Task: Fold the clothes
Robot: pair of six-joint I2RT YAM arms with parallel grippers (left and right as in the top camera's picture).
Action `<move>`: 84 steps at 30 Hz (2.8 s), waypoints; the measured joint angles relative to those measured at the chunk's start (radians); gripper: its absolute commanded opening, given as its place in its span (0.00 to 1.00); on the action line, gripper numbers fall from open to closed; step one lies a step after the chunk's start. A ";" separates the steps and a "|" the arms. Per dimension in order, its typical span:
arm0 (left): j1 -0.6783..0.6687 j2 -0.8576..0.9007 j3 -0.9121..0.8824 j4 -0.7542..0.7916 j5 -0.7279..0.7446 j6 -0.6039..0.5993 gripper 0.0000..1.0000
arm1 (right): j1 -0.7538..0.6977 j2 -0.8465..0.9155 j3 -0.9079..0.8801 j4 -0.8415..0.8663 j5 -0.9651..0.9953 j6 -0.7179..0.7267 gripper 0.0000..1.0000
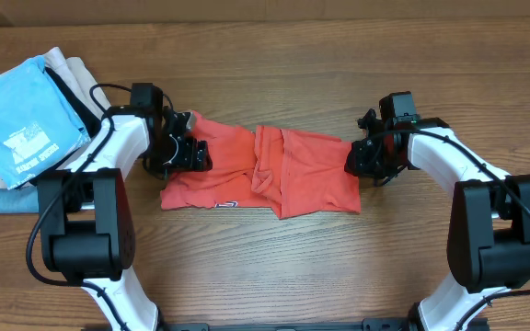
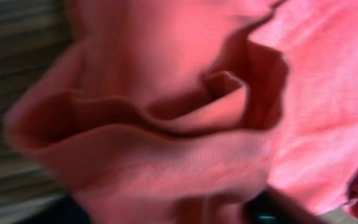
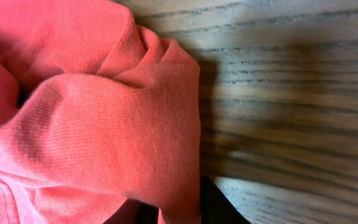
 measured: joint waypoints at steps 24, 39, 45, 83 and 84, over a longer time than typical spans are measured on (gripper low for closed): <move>0.105 0.014 0.341 -0.409 -0.230 0.006 0.05 | -0.001 0.000 0.001 -0.031 0.006 0.019 0.52; -0.213 0.014 0.530 -0.595 -0.303 -0.129 0.08 | -0.001 0.000 0.001 -0.063 0.007 0.020 0.52; -0.416 0.022 0.529 -0.515 -0.306 -0.189 0.11 | -0.001 0.000 0.001 -0.072 0.007 0.020 0.52; -0.573 0.205 0.541 -0.401 -0.098 -0.264 0.11 | 0.061 0.000 0.001 -0.062 -0.001 0.024 0.47; -0.573 0.201 0.544 -0.402 -0.098 -0.264 0.10 | 0.065 0.000 0.001 -0.061 0.000 0.024 0.47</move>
